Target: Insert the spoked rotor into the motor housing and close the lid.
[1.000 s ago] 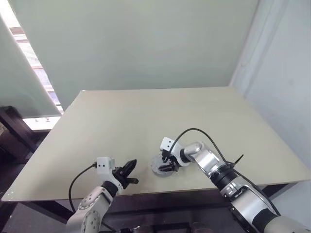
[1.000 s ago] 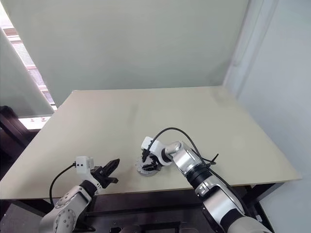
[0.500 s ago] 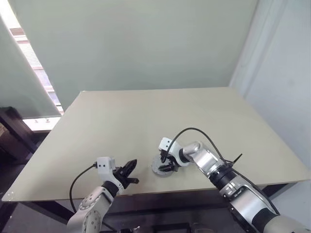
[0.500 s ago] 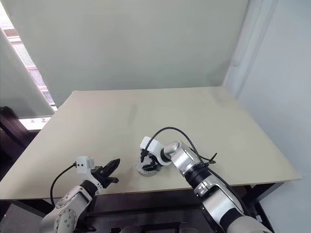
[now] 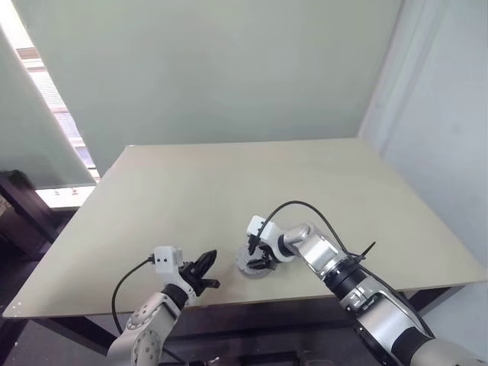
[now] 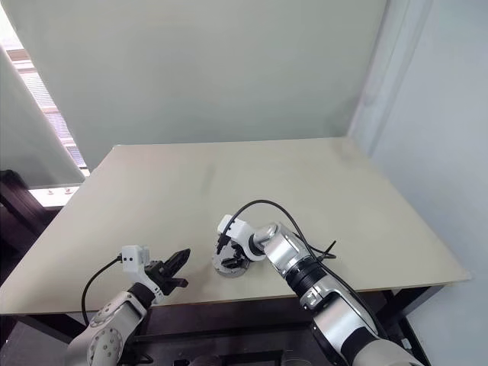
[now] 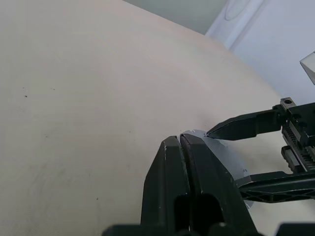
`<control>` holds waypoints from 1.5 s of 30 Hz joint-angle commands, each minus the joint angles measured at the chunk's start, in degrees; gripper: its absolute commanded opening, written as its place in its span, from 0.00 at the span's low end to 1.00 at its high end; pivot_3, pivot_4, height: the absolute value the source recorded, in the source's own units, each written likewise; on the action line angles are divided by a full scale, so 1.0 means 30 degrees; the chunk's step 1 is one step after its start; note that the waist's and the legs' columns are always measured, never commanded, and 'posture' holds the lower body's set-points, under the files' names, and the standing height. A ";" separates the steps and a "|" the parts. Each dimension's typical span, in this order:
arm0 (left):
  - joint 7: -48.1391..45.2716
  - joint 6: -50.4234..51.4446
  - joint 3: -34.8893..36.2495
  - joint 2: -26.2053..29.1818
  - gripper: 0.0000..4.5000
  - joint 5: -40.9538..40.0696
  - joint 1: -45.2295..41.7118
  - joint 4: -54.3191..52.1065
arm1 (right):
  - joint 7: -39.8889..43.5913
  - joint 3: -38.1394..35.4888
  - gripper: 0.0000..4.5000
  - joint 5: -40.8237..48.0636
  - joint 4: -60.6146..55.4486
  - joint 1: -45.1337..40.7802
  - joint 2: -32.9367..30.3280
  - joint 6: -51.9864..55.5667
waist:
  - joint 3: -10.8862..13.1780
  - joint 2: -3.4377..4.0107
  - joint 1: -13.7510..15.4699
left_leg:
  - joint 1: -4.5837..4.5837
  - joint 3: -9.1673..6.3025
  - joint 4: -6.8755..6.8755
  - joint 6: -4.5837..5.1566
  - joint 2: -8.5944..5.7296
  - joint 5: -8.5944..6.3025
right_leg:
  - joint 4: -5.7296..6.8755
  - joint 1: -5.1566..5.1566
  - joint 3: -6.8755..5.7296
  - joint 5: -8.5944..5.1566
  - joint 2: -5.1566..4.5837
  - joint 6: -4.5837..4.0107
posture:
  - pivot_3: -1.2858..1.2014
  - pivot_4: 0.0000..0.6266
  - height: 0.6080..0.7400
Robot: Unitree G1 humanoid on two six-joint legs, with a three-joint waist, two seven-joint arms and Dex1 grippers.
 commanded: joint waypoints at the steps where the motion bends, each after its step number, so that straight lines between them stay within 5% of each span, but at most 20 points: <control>1: -0.0113 -0.0409 -0.0066 -0.0007 0.00 0.0008 -0.0166 -0.0294 | -0.0204 0.0933 0.72 -0.0713 0.0950 0.0414 -0.0180 0.0367 | -0.0010 0.0004 0.0000 | 0.0000 0.0000 0.0000 -0.0001 0.0000 0.0000 | -0.0005 0.0000 -0.0002 0.0000 -0.0002 0.0000 | 0.52 0.00 1.00; 45: -0.0322 -0.0832 -0.0906 0.0029 0.00 0.0587 -0.0699 0.0576 | 0.1025 0.1968 0.72 -0.1332 0.2998 -0.0784 -0.0723 -0.0041 | -0.0077 0.0107 0.0000 | -0.0116 -0.0056 -0.0035 -0.0023 -0.0002 -0.0023 | -0.0169 -0.0070 -0.0146 -0.0006 -0.0093 0.0005 | 0.52 0.00 1.00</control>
